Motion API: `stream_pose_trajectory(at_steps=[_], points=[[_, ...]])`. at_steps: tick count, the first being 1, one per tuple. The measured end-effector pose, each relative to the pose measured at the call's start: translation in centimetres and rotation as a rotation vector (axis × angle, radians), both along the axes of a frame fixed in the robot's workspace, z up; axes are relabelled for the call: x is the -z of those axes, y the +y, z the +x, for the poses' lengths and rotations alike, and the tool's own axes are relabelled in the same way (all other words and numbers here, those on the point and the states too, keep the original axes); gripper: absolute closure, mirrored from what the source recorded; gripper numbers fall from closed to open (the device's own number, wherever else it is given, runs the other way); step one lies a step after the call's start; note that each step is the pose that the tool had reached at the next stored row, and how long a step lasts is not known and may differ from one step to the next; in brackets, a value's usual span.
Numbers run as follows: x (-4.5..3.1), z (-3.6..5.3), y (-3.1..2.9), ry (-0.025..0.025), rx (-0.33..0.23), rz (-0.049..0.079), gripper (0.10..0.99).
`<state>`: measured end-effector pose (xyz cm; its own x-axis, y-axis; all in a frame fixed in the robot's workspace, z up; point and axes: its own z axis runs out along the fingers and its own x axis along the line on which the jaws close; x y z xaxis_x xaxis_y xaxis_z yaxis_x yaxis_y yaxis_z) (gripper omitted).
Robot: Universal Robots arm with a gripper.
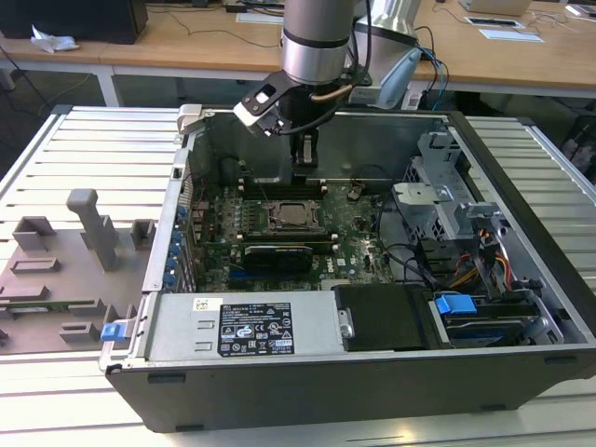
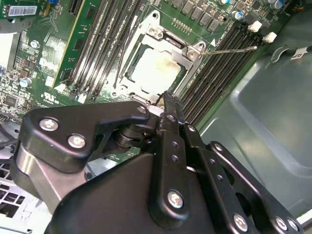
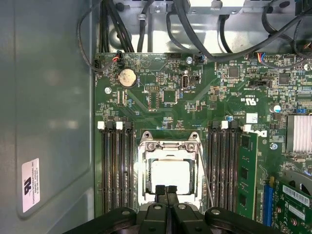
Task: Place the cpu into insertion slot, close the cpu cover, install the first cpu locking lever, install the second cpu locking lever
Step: 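Install the first cpu locking lever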
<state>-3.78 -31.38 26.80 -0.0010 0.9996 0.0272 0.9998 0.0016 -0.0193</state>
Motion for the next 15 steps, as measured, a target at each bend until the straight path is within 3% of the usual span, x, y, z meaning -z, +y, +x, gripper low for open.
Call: stream_pose_trajectory(at_steps=[4,7,15], points=[[0.00,0.00,0.00,0.0000,-0.014,0.000,0.980],[0.00,0.00,0.00,0.0000,-0.141,-0.001,0.980],[0.00,0.00,0.00,-0.0001,-0.272,-0.001,0.980]])
